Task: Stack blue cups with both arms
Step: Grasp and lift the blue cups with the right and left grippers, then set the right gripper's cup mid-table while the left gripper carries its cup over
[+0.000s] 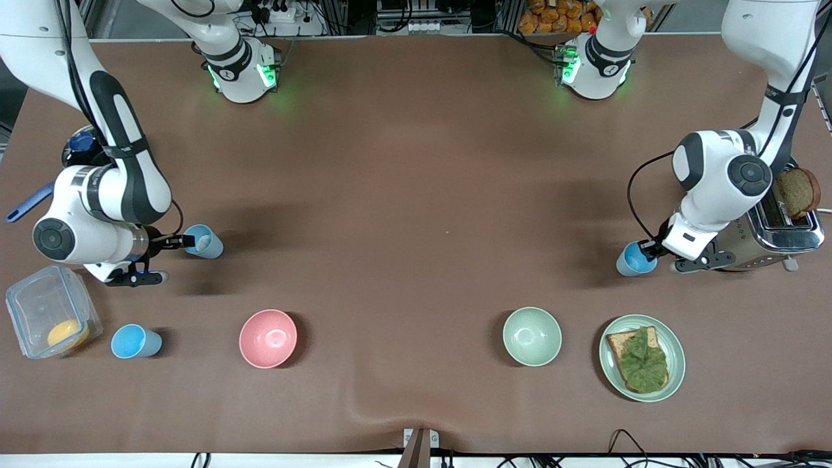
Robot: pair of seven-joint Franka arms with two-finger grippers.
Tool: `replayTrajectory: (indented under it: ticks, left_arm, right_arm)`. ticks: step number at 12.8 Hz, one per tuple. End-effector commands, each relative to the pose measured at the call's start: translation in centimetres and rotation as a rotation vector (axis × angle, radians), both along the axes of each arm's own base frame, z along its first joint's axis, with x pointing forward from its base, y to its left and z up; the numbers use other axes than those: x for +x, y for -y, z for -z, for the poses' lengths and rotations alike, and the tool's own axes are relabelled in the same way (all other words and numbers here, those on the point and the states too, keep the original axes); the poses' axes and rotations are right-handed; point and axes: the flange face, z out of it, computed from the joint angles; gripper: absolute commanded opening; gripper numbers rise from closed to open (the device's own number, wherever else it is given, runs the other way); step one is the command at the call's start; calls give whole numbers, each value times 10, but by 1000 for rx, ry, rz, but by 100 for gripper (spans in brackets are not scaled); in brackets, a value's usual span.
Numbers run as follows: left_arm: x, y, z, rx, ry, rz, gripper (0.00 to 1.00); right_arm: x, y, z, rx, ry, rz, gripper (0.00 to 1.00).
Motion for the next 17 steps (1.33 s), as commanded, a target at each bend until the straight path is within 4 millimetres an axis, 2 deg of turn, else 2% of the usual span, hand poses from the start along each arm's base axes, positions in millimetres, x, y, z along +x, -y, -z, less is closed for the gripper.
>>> replayTrajectory:
  ticks: [1, 2, 6, 8, 10, 13, 15, 16, 17]
  left_arm:
    - [1, 13, -27, -3, 49, -1, 0]
    - [8, 11, -37, -3, 69, -6, 0]
    - [29, 10, -76, 6, 75, 3, 0]
    - [29, 7, -105, 18, 46, 21, 0]
    - [33, 8, -139, 28, 38, 35, 0]
    - [45, 23, -183, 27, 8, 56, 0]
    - [50, 30, -209, 26, -20, 58, 0]
    - [48, 25, -213, 30, -44, 57, 0]
    - [50, 9, -220, 35, -37, 41, 0]
  right_arm:
    - [-2, -3, 6, 25, -29, 10, 14]
    - [-3, -7, 7, 32, -40, 22, 0]
    - [-5, -17, 4, 102, -80, 88, 0]
    - [3, -37, -9, 77, -86, 125, 0]
    - [15, -84, -35, 38, -125, 159, 0]
    - [22, -180, -69, 17, -141, 236, 0]
    - [14, -255, -75, 54, -145, 265, 0]
    - [12, -292, -73, 69, -138, 279, 0]
    - [9, -325, -71, 81, -134, 295, 0]
